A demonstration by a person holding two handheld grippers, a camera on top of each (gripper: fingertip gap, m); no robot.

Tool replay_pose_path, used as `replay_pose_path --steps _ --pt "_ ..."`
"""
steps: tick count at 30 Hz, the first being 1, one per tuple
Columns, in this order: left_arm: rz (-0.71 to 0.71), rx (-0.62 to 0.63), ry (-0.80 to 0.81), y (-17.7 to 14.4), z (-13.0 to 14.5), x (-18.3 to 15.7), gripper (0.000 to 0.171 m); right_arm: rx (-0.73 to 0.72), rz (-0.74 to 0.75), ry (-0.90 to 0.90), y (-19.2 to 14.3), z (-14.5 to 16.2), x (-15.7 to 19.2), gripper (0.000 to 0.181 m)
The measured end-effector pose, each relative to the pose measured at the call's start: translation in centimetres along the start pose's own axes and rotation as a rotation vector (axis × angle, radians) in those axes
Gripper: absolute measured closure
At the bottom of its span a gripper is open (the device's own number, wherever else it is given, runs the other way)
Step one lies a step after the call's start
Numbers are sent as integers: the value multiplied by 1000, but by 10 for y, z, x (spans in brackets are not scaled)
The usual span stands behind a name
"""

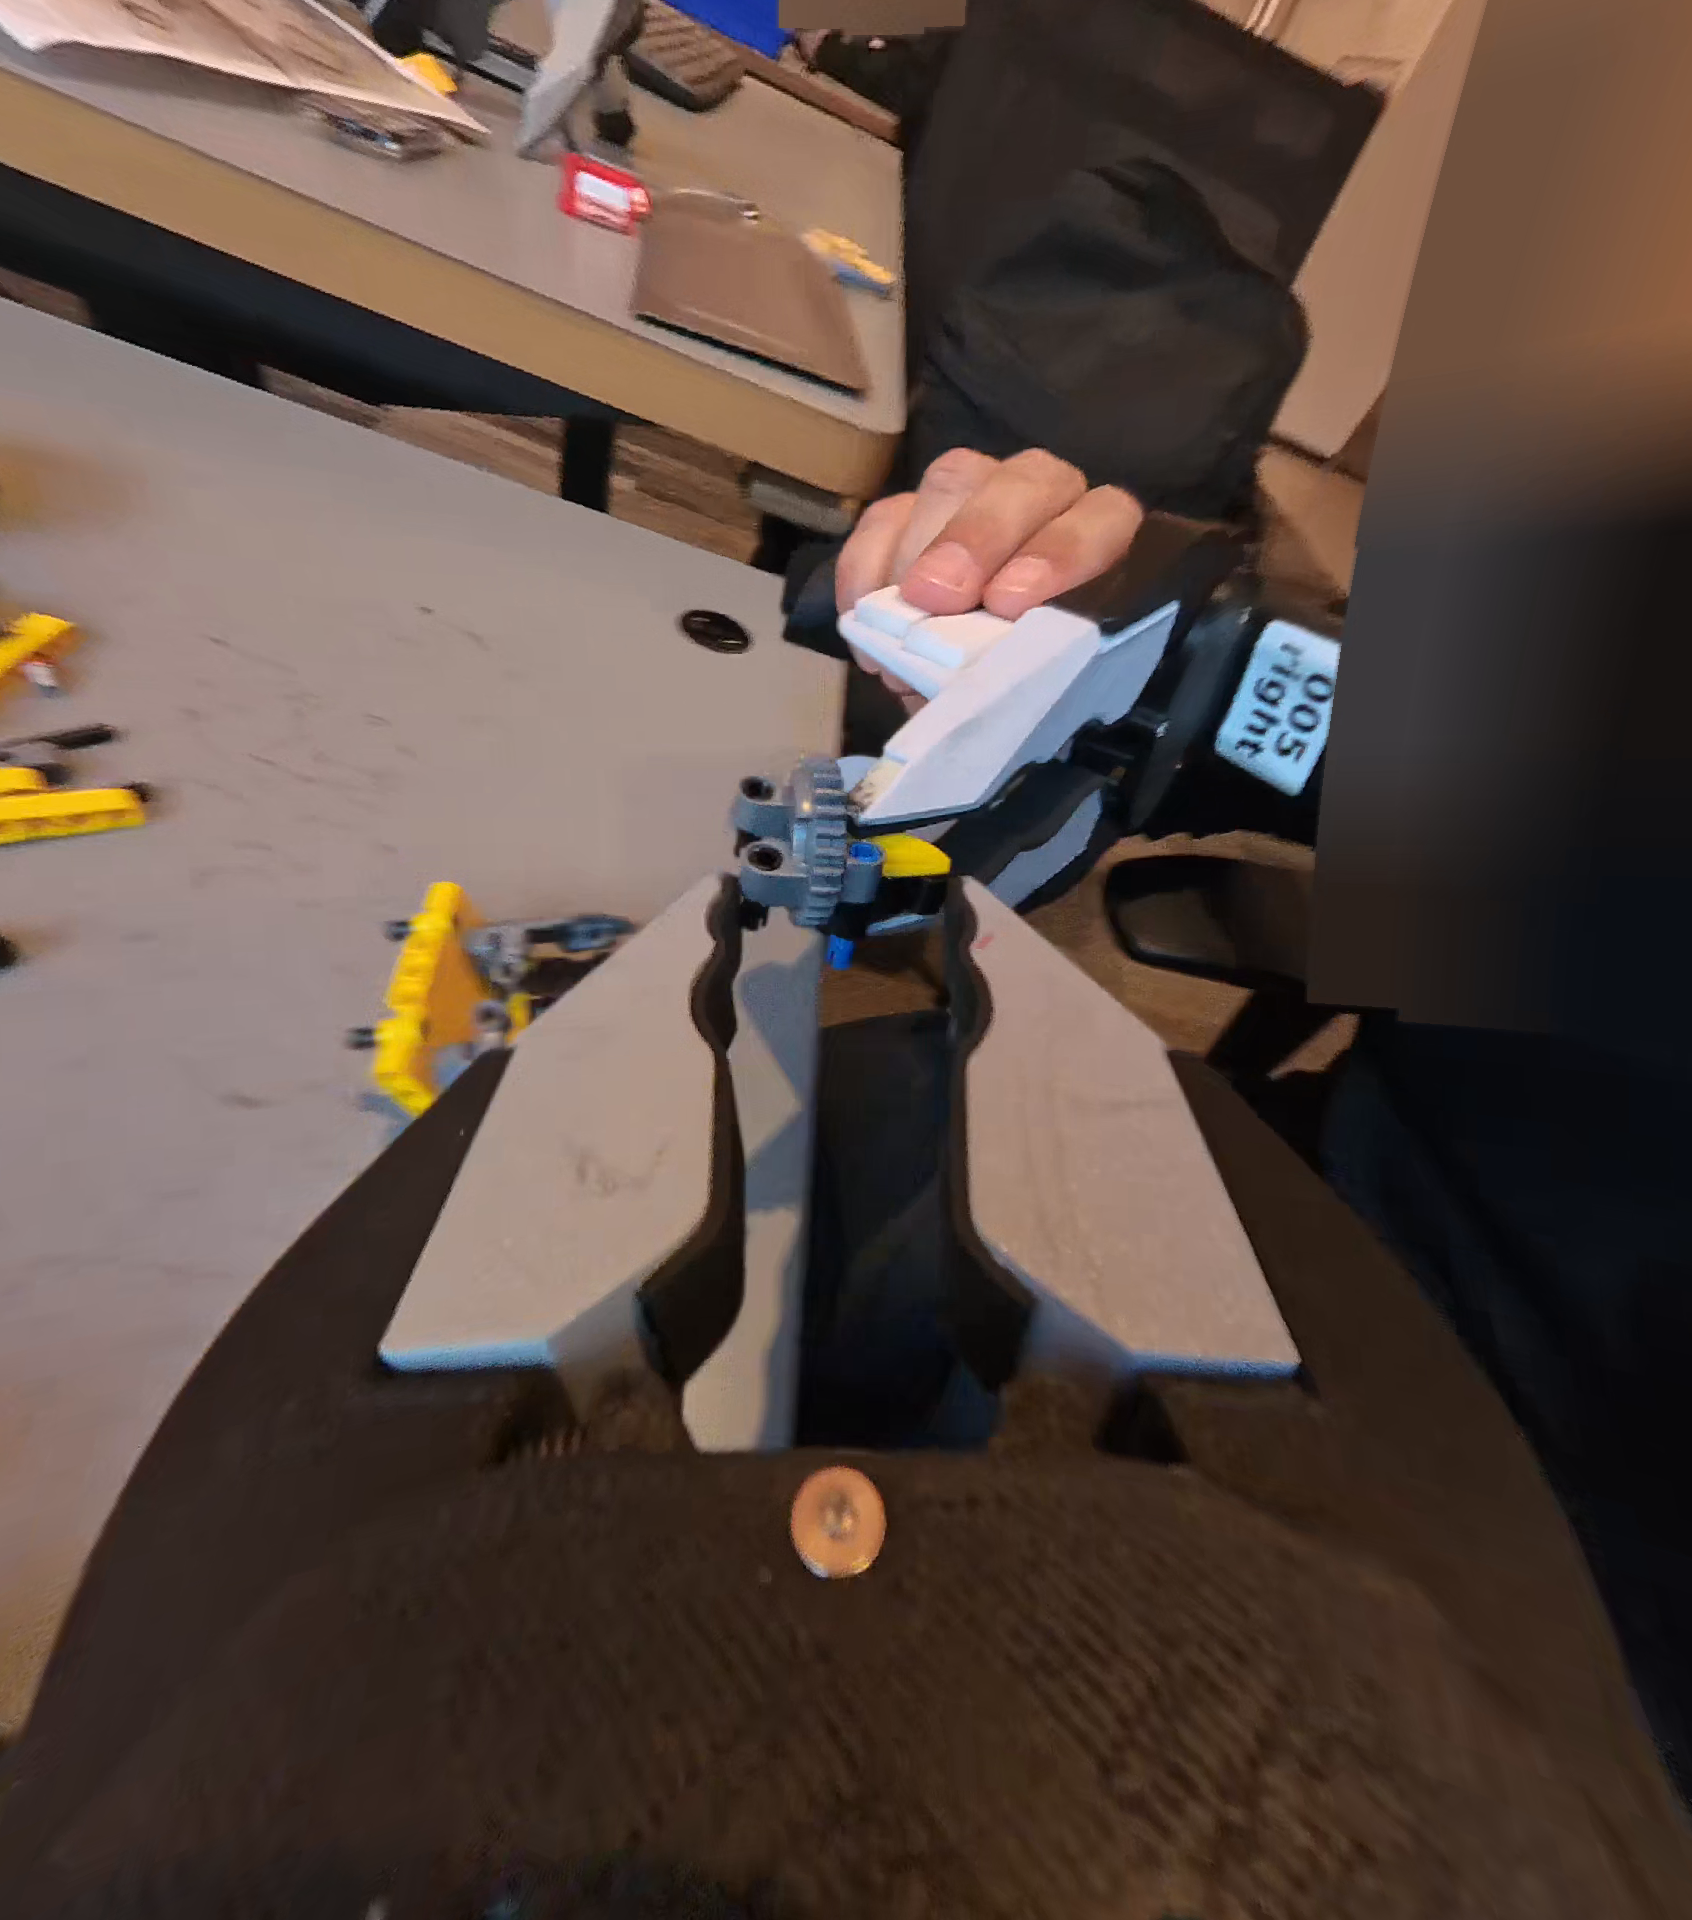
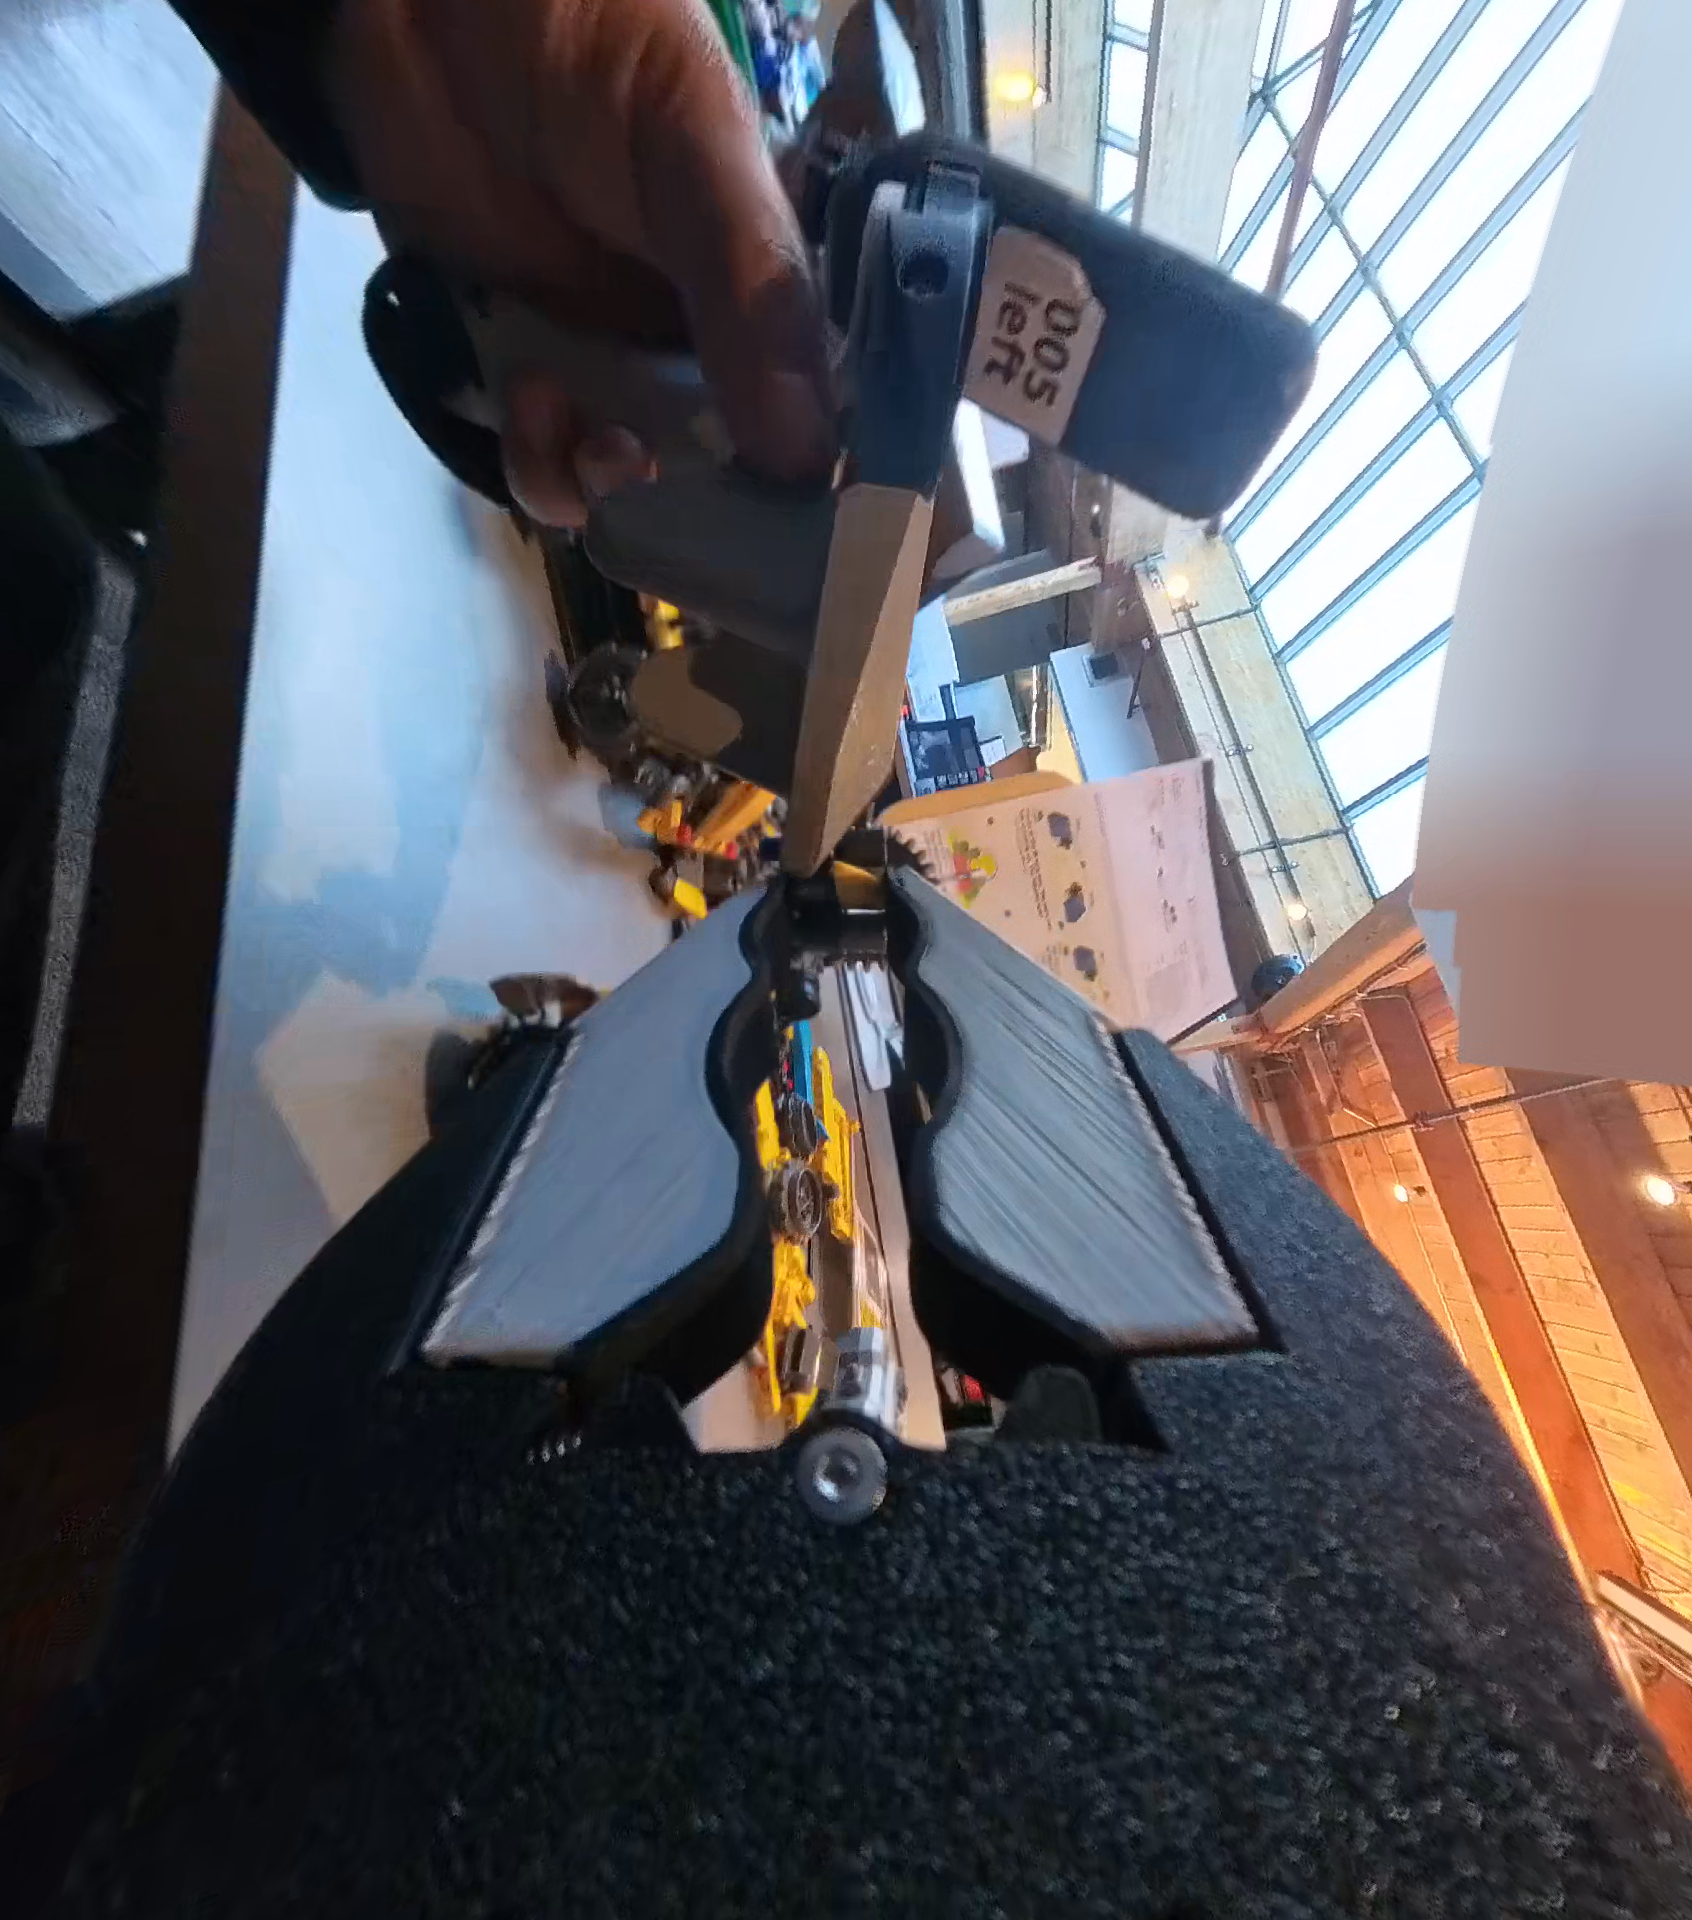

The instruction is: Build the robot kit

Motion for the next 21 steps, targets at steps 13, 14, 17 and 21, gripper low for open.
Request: replay_pose_path --steps 13,14,17,21 --pt "-11 50 69 3 17 20 135 25 -142 238 -6 22 2 167" --pt "1 36 79 2 16 18 135 21 -177 311 -7 22 1 170" --pt "-1 58 183 2 17 11 135 1 -269 611 -12 24 -11 173" --pt "-13 129 339 7 15 -9 135 -67 -368 908 -21 12 -33 162"
Point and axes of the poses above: each gripper's, where its closed fingertips meet, y out along the fingers, z out of its underside, x = y × z across the jaws, the point moved 6 cm from there along -y, back along the fingers, and after that the axes turned 9 degrees about y, right-handed, at the moved point
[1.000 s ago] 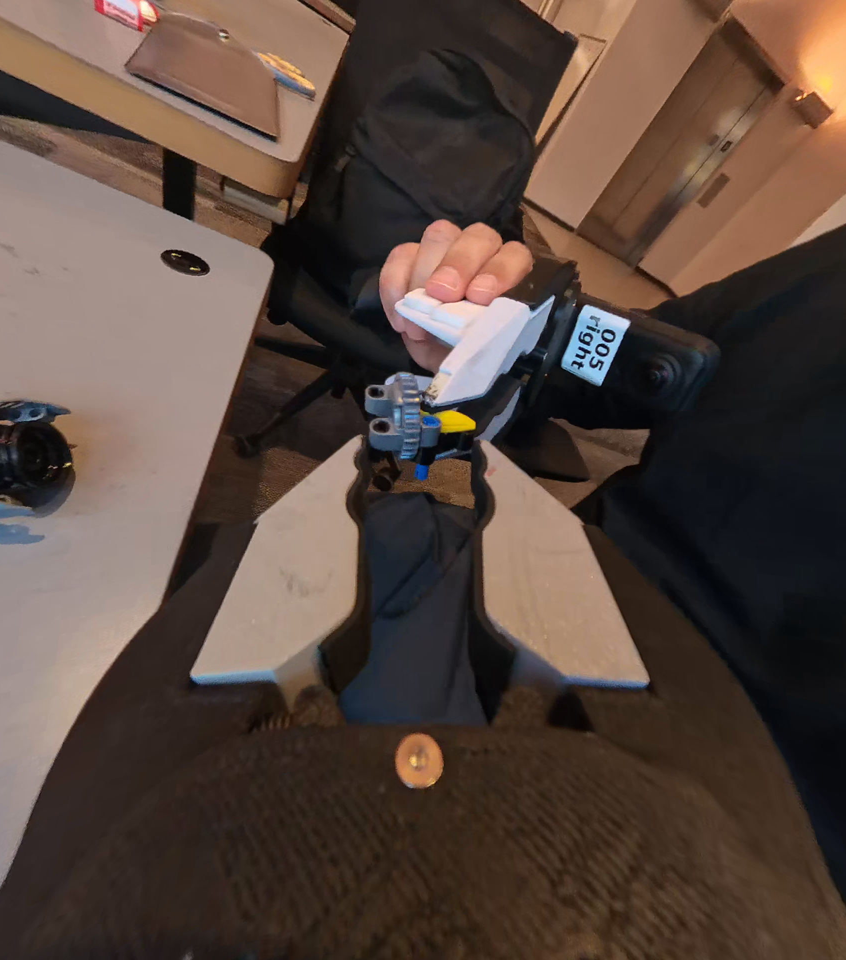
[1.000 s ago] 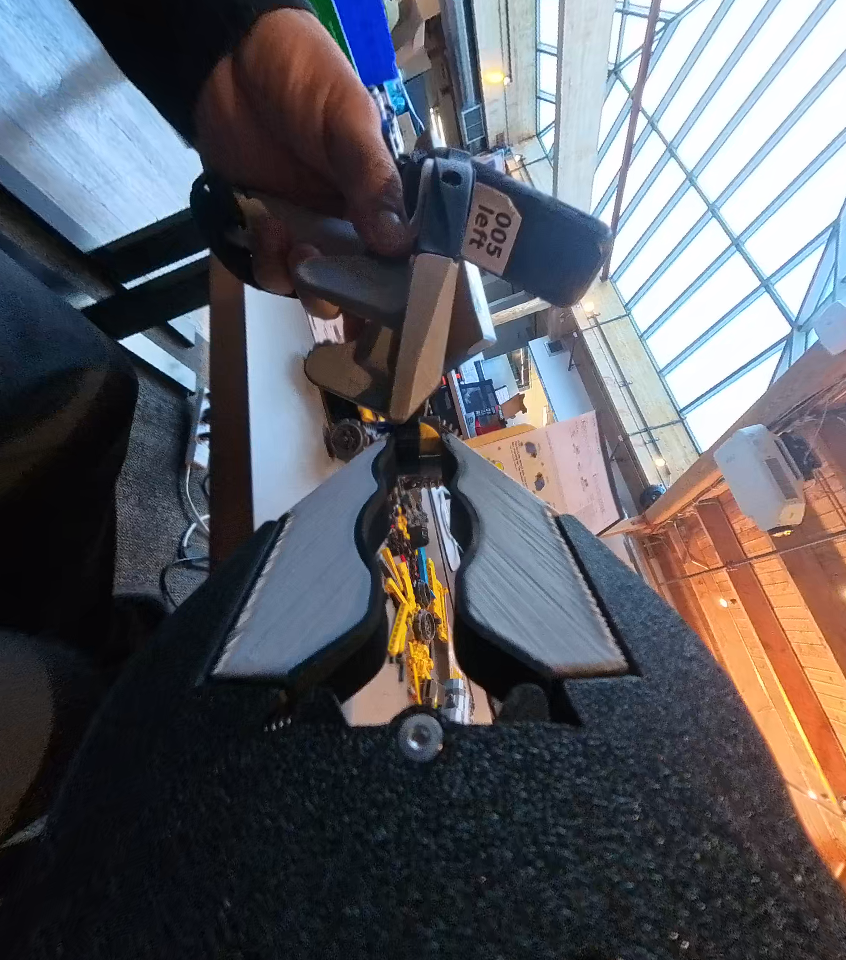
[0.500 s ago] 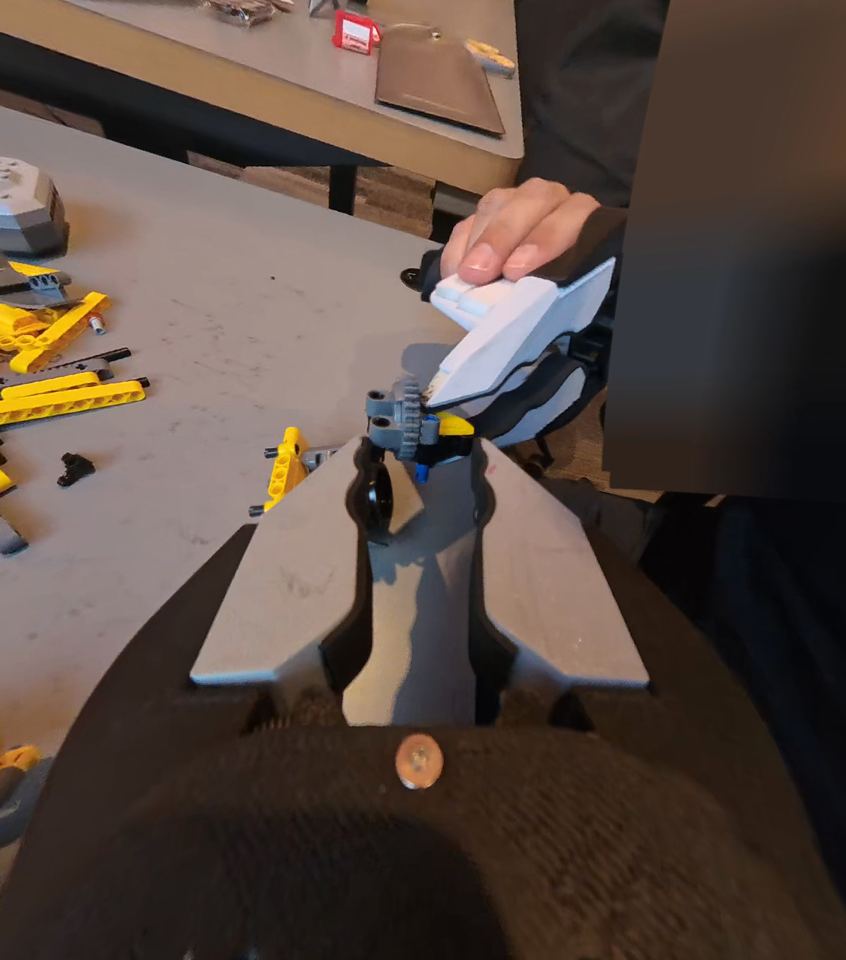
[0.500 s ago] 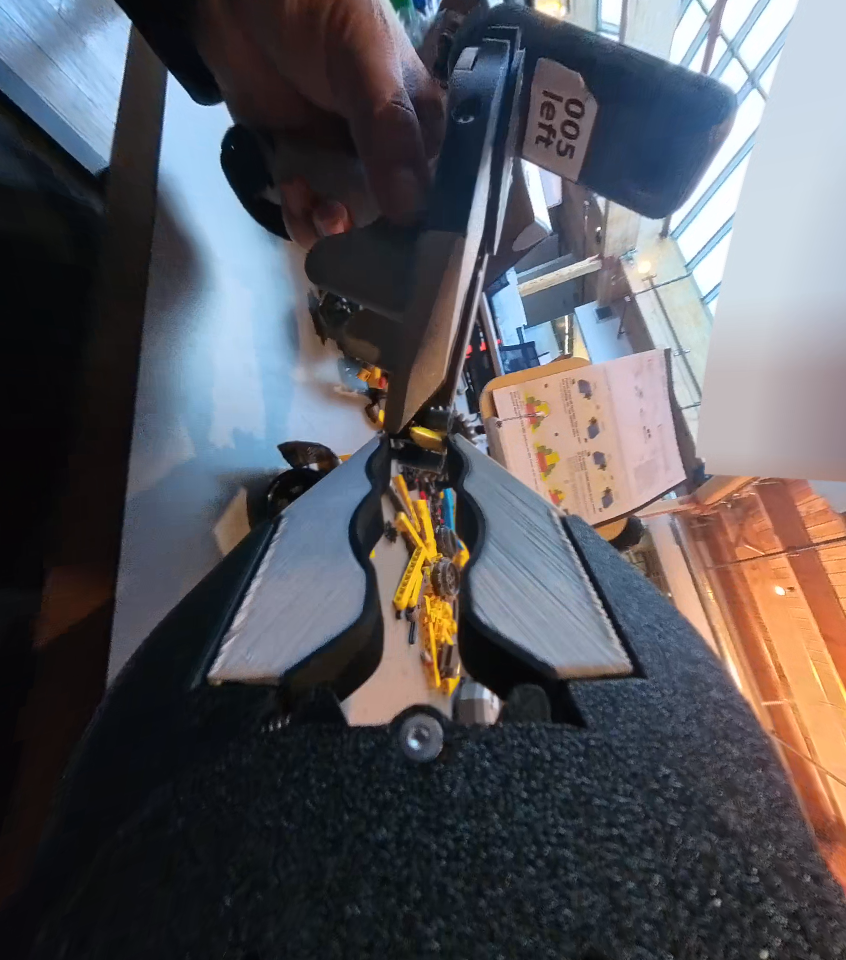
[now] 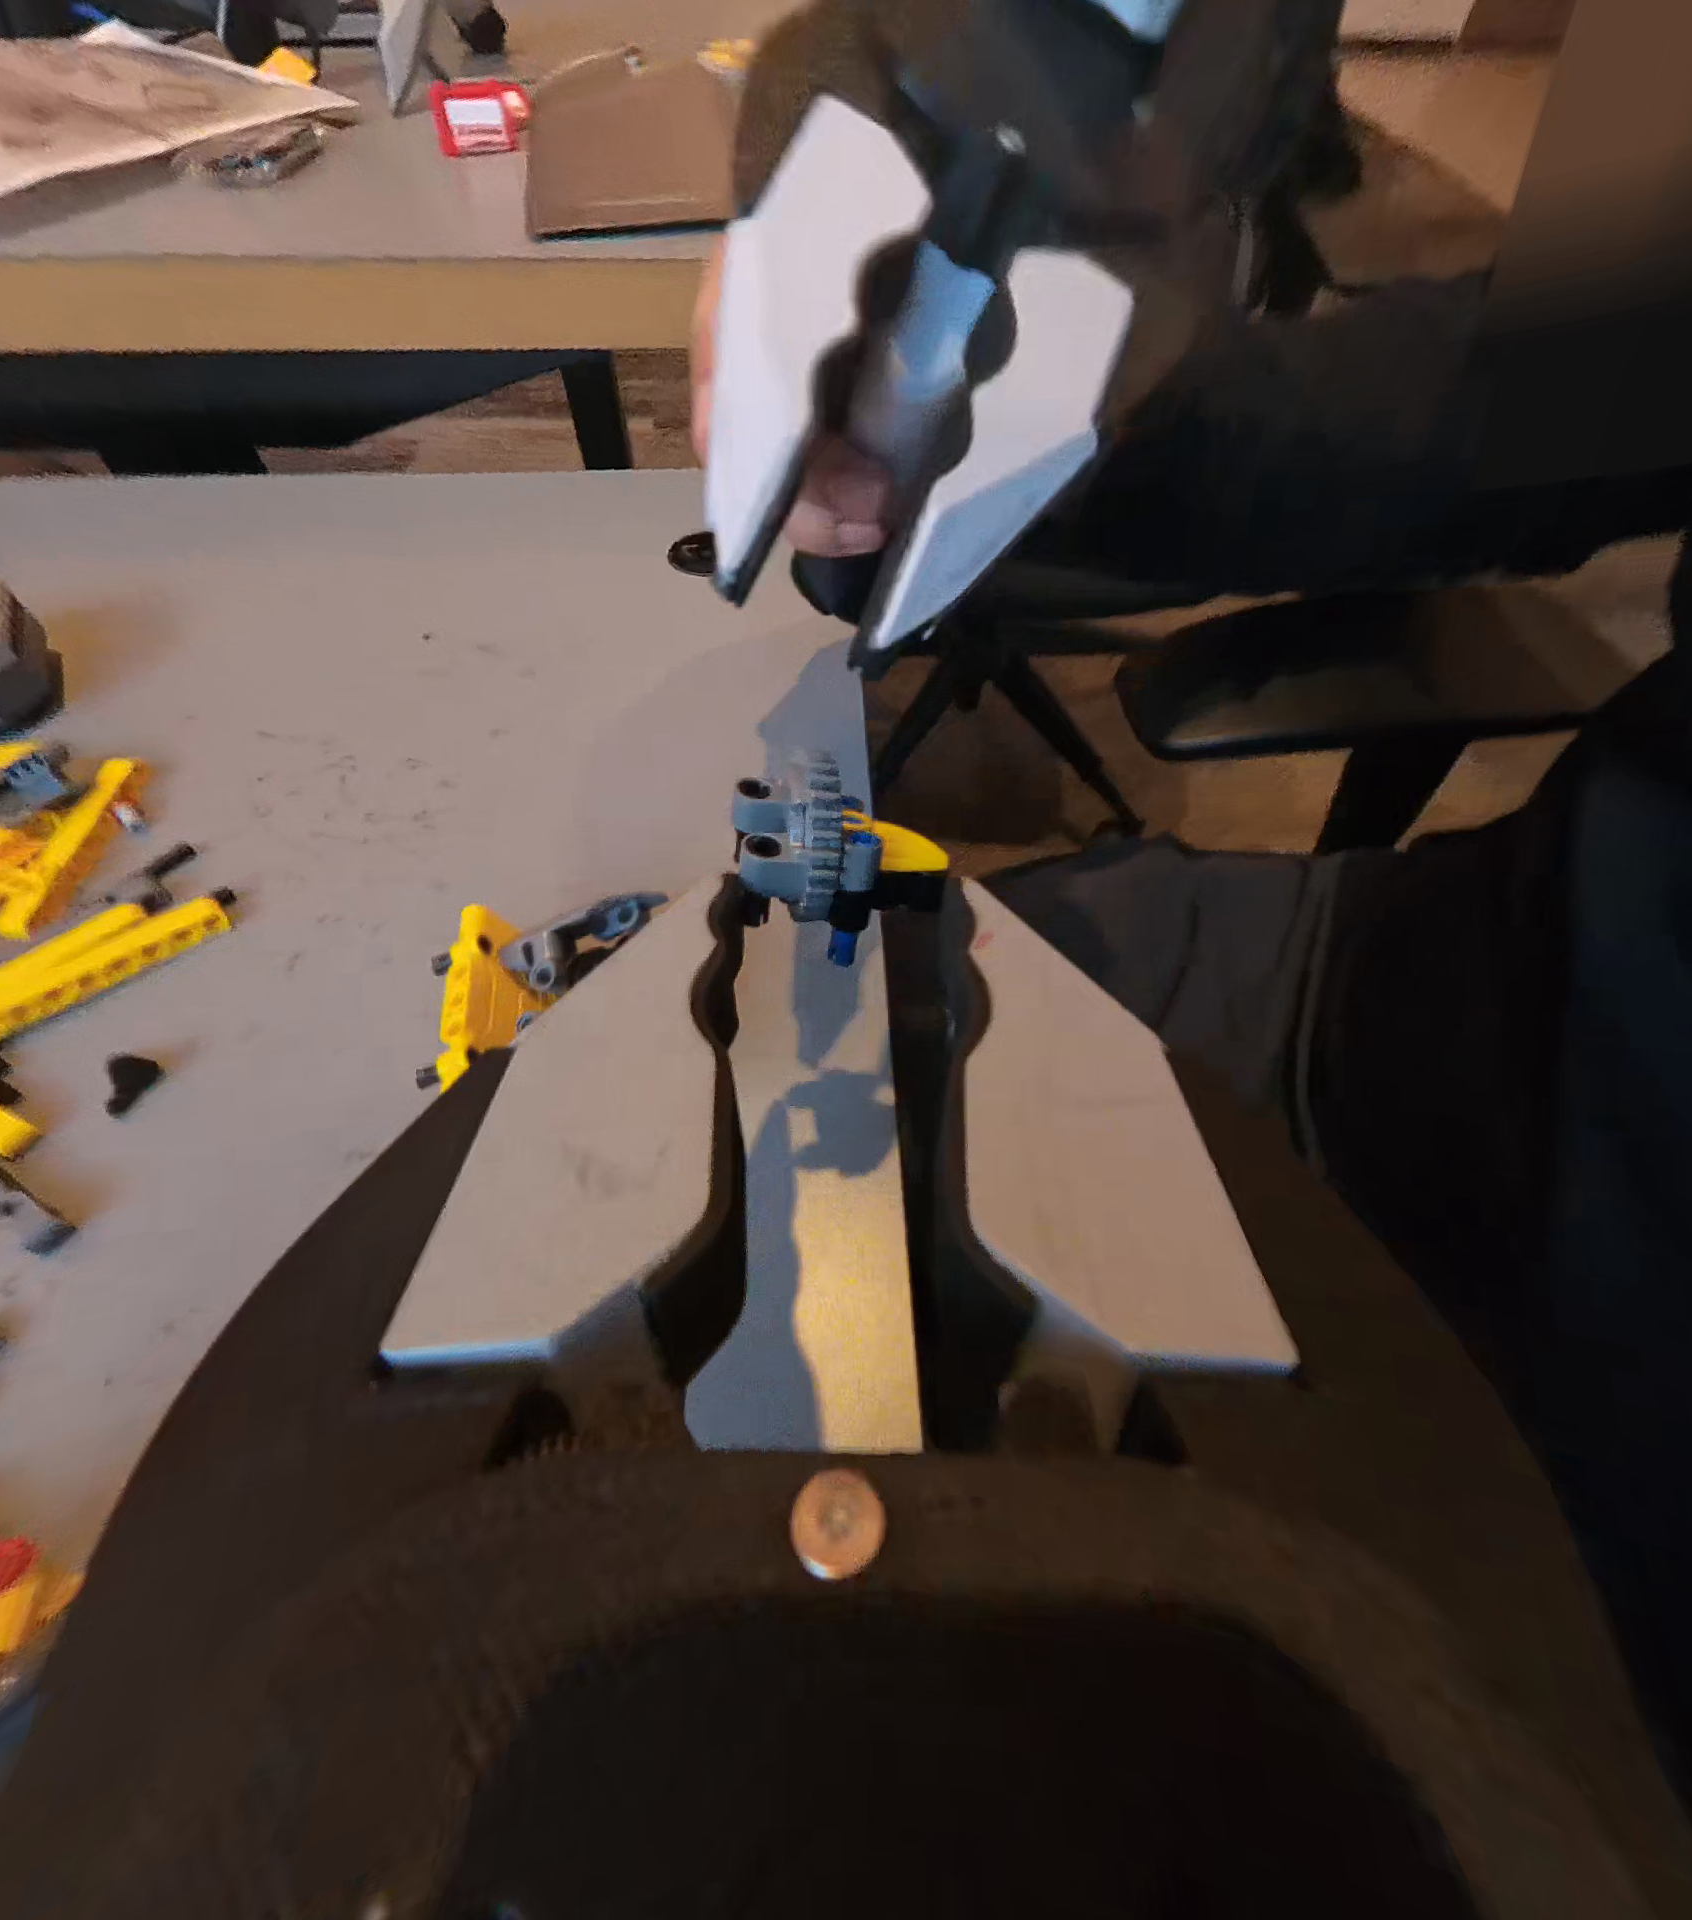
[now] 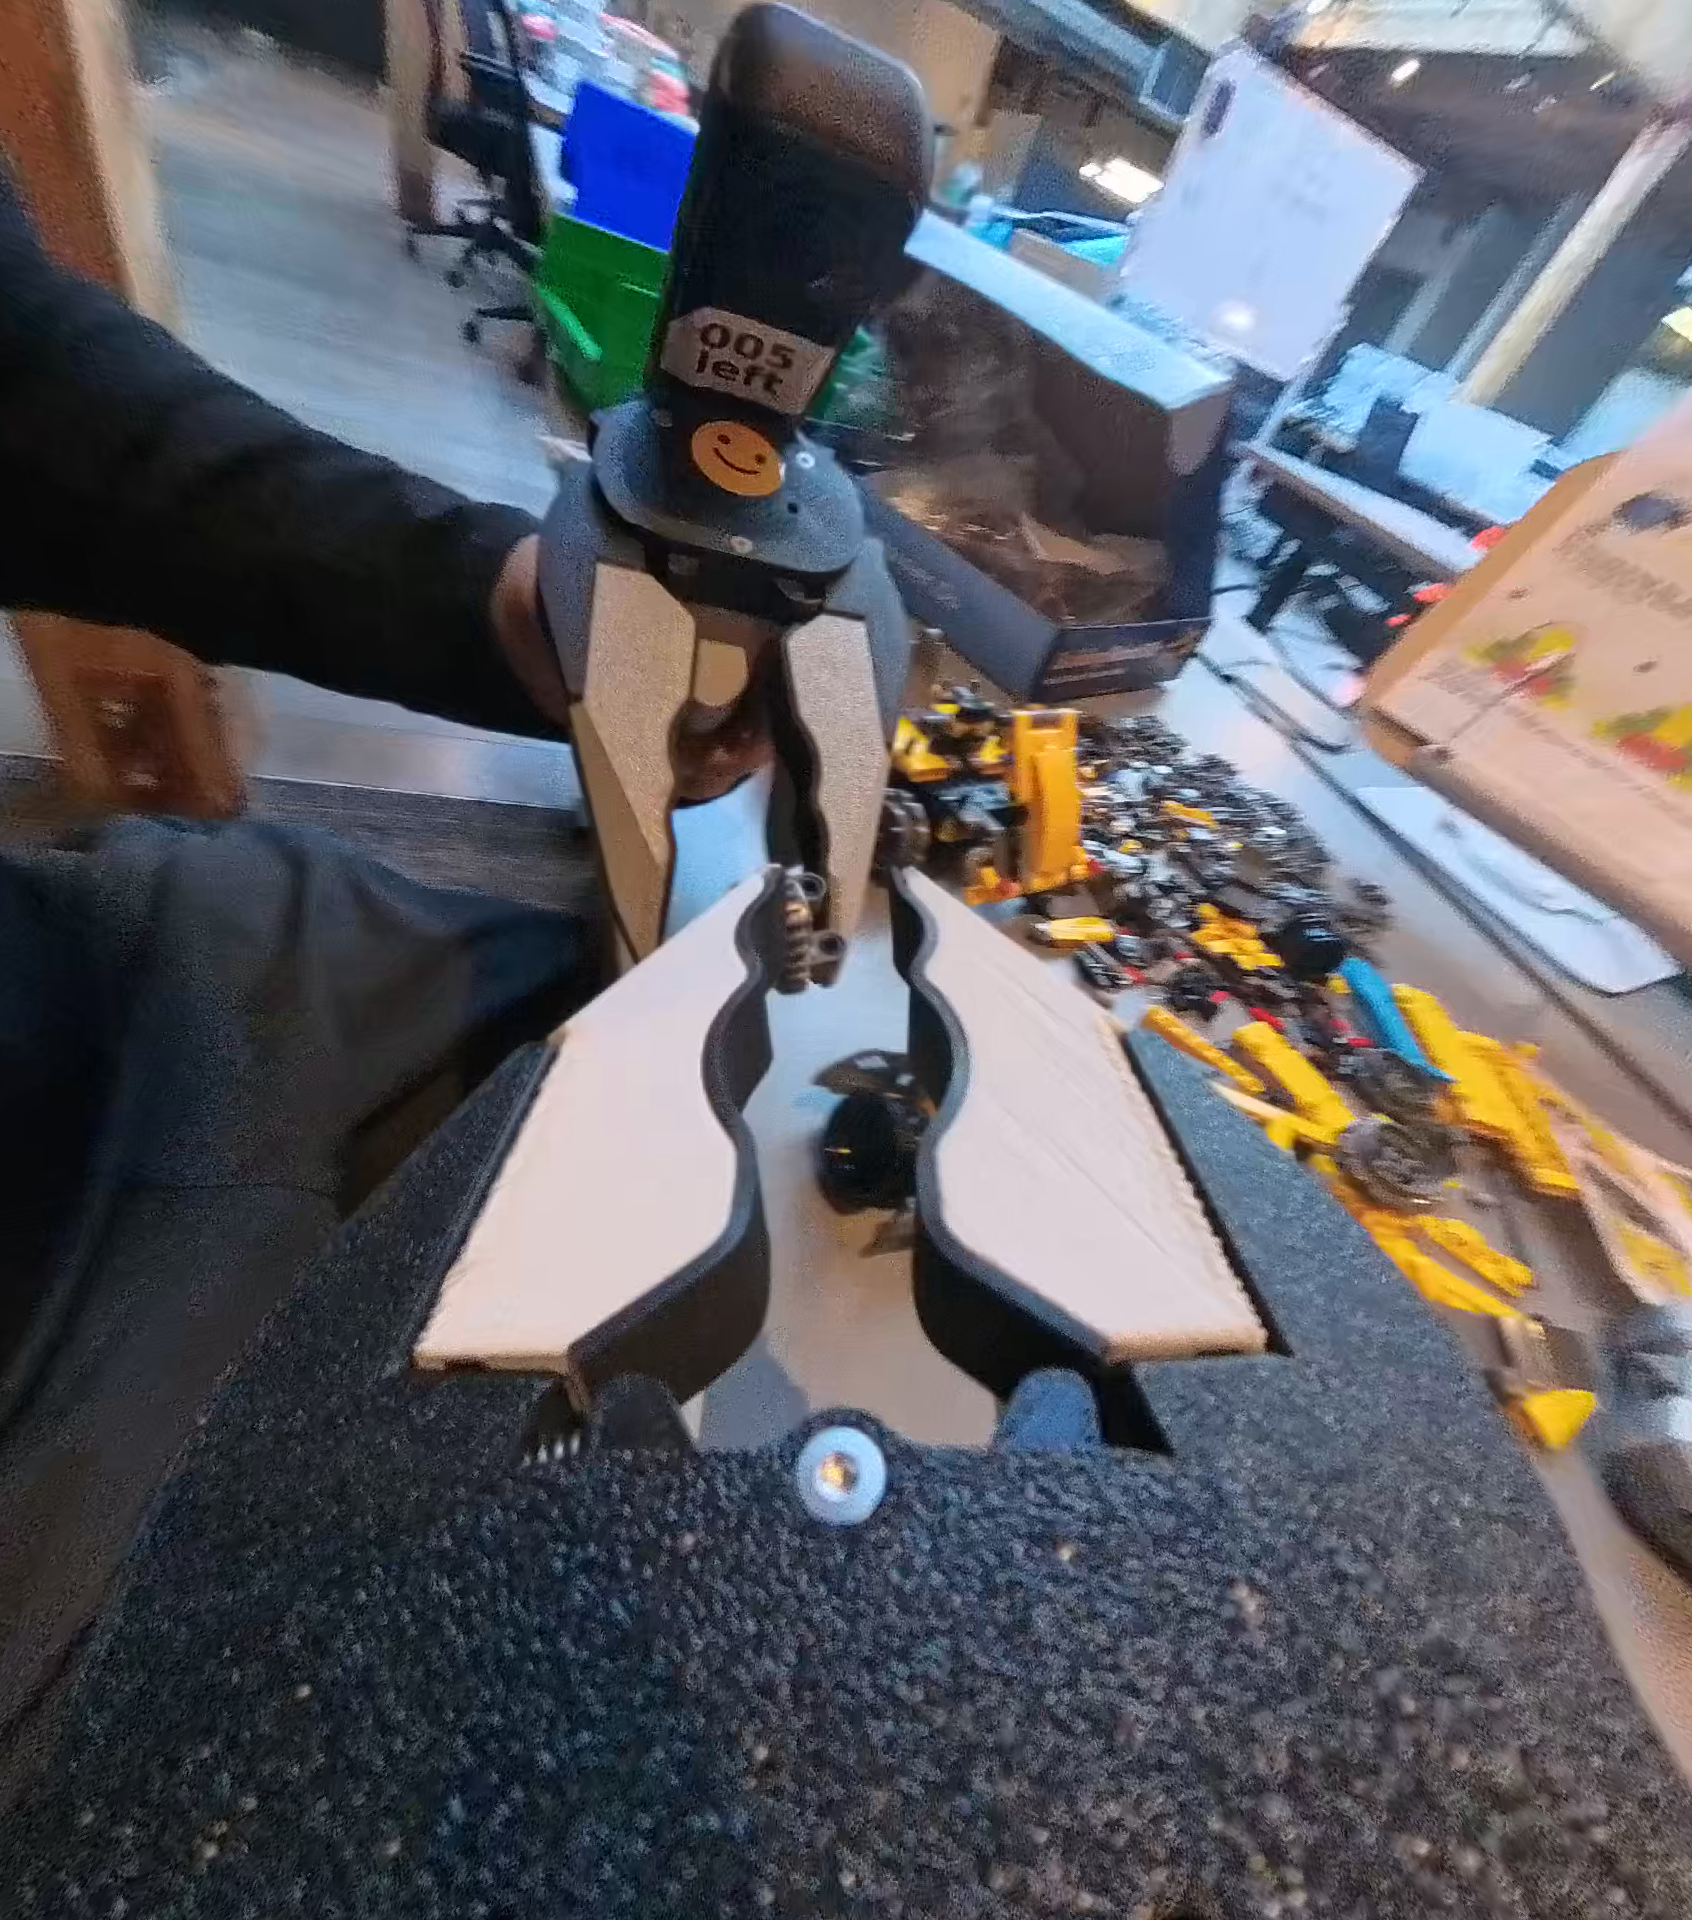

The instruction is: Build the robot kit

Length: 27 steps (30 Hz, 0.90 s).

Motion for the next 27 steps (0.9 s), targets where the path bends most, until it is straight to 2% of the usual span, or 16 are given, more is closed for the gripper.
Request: replay_pose_path --steps 2,7,8,10,14,17,20,27 --pt "-28 49 89 2 -7 -9 135 26 -51 30 -1 -5 9 159" --pt "-60 137 204 1 -22 -30 135 140 -81 -80 -2 -11 32 174" --pt "-68 152 225 0 -24 -33 135 166 -97 -105 -2 -12 39 171" --pt "-81 173 250 -2 -27 -40 135 191 -100 -142 -3 -16 48 167" --pt "-101 201 279 -4 -28 -51 135 215 -75 -181 -3 -18 58 174" --pt "-130 216 310 -4 -27 -54 135 257 -34 -259 -4 -16 57 171" --pt "-121 203 311 -2 -26 -50 135 251 -55 -254 -1 -13 54 169" --pt "-113 170 247 6 0 -15 135 271 -81 -298 18 10 21 173"
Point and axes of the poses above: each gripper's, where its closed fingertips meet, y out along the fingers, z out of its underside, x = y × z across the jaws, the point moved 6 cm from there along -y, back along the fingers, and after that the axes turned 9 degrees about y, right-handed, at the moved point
